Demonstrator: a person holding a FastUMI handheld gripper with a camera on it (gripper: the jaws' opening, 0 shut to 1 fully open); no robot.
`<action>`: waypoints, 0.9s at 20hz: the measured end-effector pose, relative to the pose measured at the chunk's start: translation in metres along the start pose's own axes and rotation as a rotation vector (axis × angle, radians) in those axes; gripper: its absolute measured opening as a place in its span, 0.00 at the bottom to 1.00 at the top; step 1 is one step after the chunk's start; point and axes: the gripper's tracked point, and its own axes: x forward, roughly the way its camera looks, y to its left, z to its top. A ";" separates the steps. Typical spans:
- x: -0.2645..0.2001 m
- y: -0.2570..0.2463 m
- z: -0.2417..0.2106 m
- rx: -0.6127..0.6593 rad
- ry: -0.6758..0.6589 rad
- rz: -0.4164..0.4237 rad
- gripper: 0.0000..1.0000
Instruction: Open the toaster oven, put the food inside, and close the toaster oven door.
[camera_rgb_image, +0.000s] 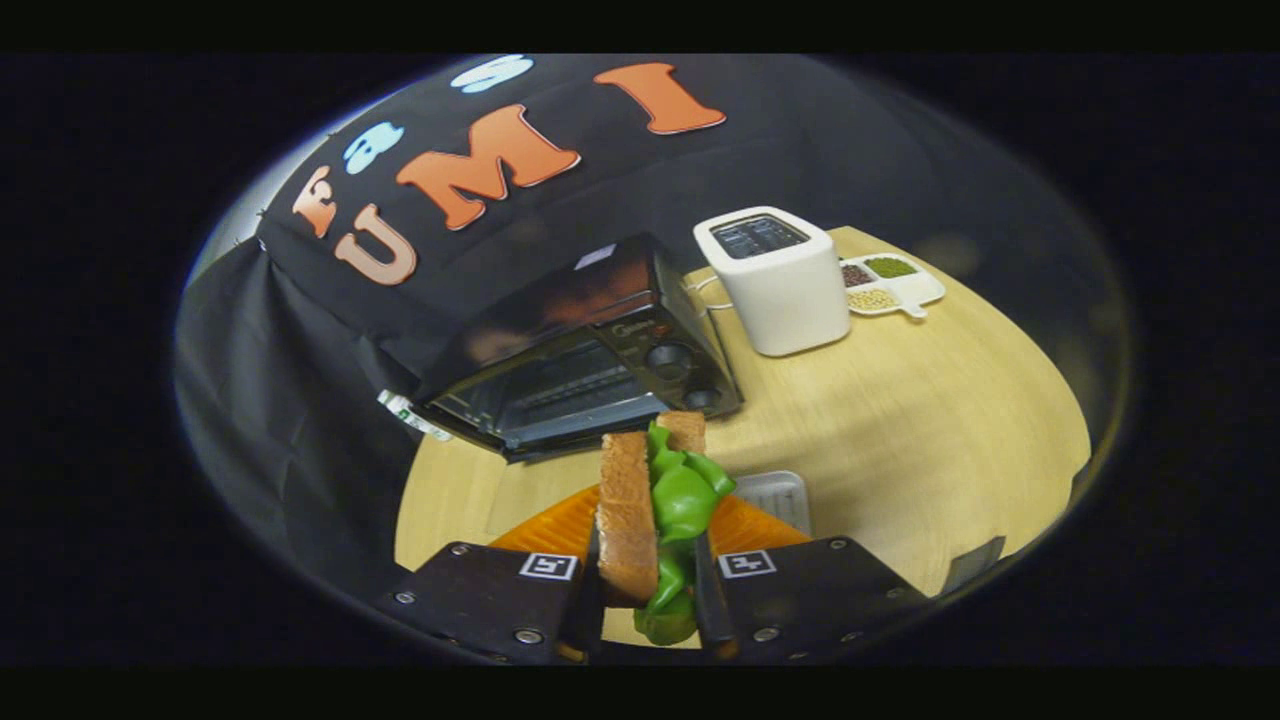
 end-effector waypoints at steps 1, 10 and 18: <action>0.008 0.008 0.001 0.011 0.003 0.015 0.37; 0.077 0.080 0.008 0.111 0.007 0.153 0.37; 0.138 0.110 0.005 0.197 0.007 0.192 0.37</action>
